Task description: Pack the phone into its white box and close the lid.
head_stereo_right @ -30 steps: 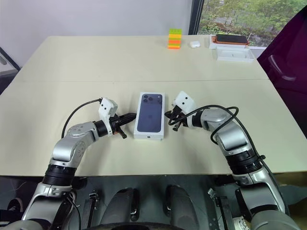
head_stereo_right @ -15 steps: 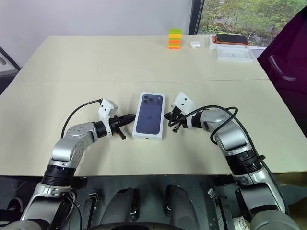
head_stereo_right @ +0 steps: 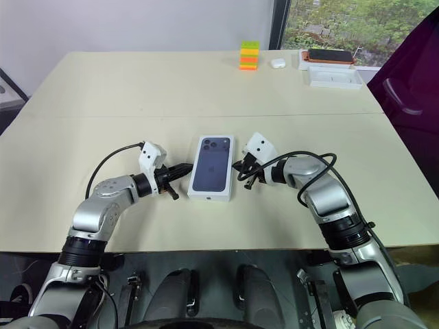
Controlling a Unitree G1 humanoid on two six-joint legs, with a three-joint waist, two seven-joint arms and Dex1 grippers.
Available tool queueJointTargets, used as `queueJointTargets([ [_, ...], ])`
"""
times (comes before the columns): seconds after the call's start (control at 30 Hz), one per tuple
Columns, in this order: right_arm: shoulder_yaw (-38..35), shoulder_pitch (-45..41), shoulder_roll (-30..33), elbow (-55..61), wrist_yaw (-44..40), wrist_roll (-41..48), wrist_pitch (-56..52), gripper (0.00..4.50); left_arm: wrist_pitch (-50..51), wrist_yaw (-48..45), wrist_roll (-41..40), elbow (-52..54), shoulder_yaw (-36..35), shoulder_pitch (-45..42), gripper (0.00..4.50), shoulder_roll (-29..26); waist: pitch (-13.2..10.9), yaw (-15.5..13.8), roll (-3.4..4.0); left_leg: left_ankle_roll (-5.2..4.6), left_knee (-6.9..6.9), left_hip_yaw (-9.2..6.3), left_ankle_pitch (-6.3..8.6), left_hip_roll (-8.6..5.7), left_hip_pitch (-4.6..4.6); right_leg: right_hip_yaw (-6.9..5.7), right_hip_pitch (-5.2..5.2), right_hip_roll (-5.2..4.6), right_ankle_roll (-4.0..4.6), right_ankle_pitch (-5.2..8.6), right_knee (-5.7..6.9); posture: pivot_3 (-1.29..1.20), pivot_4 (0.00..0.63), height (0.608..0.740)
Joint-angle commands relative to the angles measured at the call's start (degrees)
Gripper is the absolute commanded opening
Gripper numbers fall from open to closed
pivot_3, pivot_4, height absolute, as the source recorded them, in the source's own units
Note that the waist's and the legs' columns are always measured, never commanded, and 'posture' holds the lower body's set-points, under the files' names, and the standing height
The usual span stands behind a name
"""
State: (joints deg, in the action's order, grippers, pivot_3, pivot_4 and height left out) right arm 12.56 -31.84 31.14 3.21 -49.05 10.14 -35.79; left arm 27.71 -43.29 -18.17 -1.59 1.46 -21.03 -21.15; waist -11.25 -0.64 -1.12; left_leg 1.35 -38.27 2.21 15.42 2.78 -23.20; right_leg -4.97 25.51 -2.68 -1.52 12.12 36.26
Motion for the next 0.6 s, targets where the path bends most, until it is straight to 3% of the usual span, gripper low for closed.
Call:
queueJointTargets([
  [0.03, -0.16, -1.13, 0.24, 1.31, -0.51, -0.1, 1.19, 0.02, -0.84, 0.08, -0.78, 1.66, -0.91, -0.41, 0.0, -0.49, 0.0, -0.02, 0.0, 0.0, 0.0, 0.0, 0.0, 0.0, 0.0, 0.0, 0.0, 0.0, 0.0, 0.0, 0.0, 0.0, 0.15, 0.74],
  [0.37, -4.66, -4.55, 4.14, -7.11, -0.37, -1.37, 6.63, 0.02, 0.76, 0.42, -4.94, 0.83, -6.09, -6.31, 0.0, -1.96, 0.0, -0.19, -0.01, 0.01, -0.05, -0.01, -0.01, -0.02, -0.01, -0.01, -0.04, -0.02, 0.0, 0.0, 0.0, 0.0, 0.15, 0.74],
  [0.6, -3.1, -8.68, -1.06, -11.65, 1.71, -2.33, 9.3, 0.02, -5.92, 0.85, -1.12, -10.44, -2.37, -13.25, 0.0, 2.58, 0.01, -0.02, -0.01, 0.03, -0.04, 0.05, -0.02, -0.01, 0.08, 0.03, -0.07, 0.02, 0.0, 0.0, 0.04, 0.0, 0.15, 0.74],
])
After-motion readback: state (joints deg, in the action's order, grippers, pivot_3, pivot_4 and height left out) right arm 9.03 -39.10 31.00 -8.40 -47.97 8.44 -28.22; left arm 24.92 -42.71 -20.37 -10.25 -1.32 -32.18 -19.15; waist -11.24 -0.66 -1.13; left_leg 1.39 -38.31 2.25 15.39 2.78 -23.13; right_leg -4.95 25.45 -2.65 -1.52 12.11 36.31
